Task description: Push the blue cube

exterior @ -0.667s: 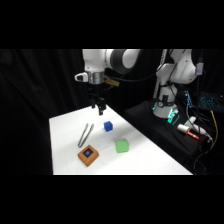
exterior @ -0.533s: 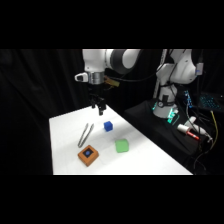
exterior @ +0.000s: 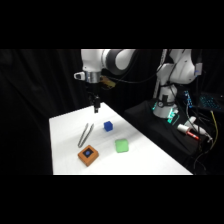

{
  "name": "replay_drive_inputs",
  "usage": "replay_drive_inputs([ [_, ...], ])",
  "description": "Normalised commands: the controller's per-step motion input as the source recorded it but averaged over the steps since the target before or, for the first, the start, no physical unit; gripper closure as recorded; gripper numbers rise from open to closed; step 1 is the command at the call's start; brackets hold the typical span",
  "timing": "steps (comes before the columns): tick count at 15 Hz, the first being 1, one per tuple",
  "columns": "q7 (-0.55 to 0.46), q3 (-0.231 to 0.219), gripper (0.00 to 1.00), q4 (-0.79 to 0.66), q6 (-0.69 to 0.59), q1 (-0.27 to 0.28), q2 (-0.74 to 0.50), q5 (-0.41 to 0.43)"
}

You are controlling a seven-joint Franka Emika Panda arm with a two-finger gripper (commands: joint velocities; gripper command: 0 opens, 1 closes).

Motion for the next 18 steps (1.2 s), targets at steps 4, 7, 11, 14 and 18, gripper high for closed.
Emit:
replay_drive_inputs([
  [4,0.11,-0.075,0.35,-0.12,0.14,-0.099,-0.06,0.057],
  [7,0.13,-0.033,0.60,-0.21,0.20,-0.042,-0.06,0.037],
  [11,0.11,-0.004,0.93,-0.25,0.29,-0.013,-0.05,0.061],
  [14,0.09,0.005,1.00,-0.24,0.37,-0.001,0.01,0.052],
  [18,0.03,0.014,0.95,-0.17,0.43,-0.010,0.11,0.102],
])
